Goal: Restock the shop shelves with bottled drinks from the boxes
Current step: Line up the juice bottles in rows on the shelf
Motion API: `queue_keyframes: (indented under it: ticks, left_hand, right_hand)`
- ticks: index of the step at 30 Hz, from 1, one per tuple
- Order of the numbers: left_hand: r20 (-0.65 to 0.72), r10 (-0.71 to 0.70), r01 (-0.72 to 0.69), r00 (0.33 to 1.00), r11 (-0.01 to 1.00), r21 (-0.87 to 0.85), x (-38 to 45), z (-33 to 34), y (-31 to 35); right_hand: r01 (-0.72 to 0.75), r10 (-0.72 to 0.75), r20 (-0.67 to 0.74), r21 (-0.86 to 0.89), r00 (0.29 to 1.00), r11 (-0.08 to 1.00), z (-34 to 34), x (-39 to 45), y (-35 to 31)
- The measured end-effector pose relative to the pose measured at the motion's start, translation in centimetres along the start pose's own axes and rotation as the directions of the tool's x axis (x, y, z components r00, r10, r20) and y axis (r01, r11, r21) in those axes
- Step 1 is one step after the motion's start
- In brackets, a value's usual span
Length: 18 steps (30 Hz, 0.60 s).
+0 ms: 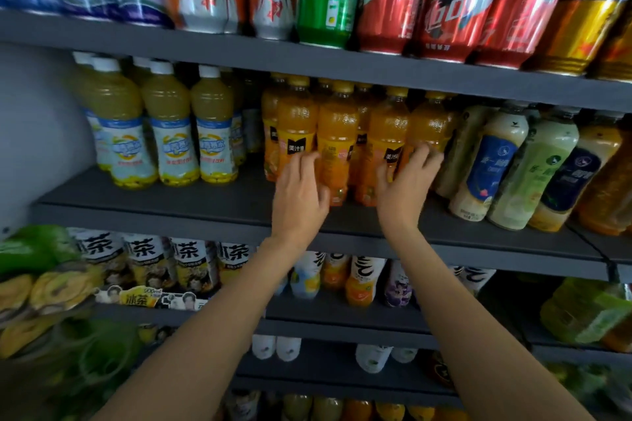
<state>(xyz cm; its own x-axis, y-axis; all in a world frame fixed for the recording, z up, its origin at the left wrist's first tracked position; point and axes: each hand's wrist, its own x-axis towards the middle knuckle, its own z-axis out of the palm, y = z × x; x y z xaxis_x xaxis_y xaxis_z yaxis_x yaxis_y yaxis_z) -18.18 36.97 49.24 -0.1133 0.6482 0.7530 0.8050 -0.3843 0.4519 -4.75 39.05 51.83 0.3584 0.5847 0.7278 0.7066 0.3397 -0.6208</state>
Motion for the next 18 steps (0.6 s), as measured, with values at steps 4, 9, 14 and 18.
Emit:
queue_keyframes:
  ticks: [4, 9, 14, 18]
  left_hand:
    - [-0.113, -0.126, 0.132, 0.986, 0.990, 0.043, 0.3, -3.8, -4.4]
    - [-0.196, -0.237, 0.261, 0.952, 0.959, 0.108, 0.6, -9.6, -10.9]
    - [-0.217, -0.412, 0.434, 0.885, 0.899, 0.064, 1.8, -15.0, -17.3]
    - [-0.133, -0.521, 0.522, 0.843, 0.852, -0.033, 3.5, -16.6, -21.0]
  right_hand:
    - [0.217, -0.235, 0.118, 0.148, 0.965, 0.965, 2.3, -2.1, -6.4]
    - [0.304, -0.359, 0.368, 0.199, 0.858, 0.932, 7.5, -6.3, -11.9]
    - [0.140, -0.196, 0.448, 0.156, 0.872, 0.978, 12.7, -8.9, -15.9]
    - [0.149, -0.215, 0.481, 0.170, 0.850, 0.974, 15.7, -11.0, -19.7]
